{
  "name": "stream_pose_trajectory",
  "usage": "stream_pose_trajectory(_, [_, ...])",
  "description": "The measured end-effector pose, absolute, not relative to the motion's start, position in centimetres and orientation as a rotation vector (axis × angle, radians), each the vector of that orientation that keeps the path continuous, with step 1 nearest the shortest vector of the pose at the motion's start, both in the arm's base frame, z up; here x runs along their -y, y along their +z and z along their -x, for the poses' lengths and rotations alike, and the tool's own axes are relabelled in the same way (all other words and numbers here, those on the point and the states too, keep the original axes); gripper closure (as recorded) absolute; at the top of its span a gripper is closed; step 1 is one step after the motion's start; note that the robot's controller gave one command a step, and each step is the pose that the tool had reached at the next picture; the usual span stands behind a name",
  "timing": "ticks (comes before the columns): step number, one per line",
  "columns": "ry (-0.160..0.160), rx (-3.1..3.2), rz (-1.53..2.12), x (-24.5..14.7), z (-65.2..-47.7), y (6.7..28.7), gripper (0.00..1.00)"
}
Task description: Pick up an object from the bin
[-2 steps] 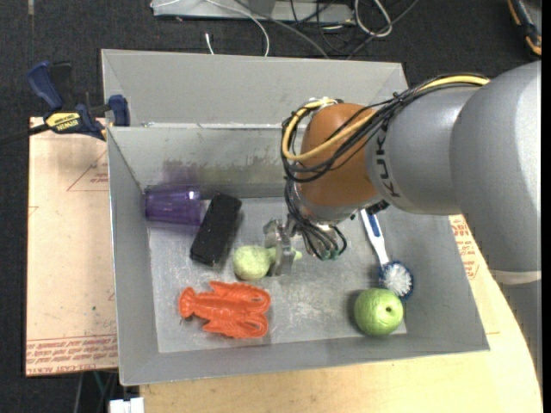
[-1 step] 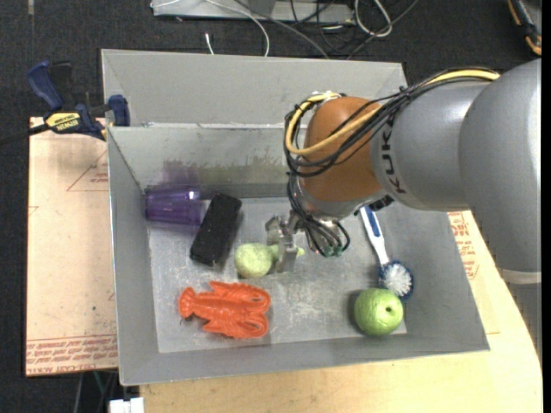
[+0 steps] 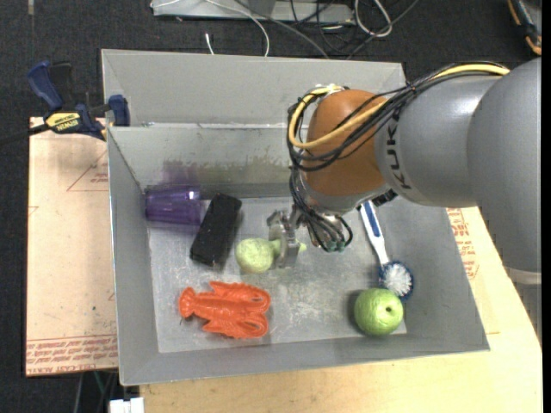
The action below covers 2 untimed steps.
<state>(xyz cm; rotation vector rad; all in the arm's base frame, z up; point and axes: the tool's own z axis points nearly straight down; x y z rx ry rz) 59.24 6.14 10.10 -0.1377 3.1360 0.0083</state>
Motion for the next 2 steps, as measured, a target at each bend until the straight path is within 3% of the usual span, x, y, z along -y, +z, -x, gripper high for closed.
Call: stream_pose_trajectory(2, [0.009,-3.138,0.136,-6.2,-59.2,15.0,1.0])
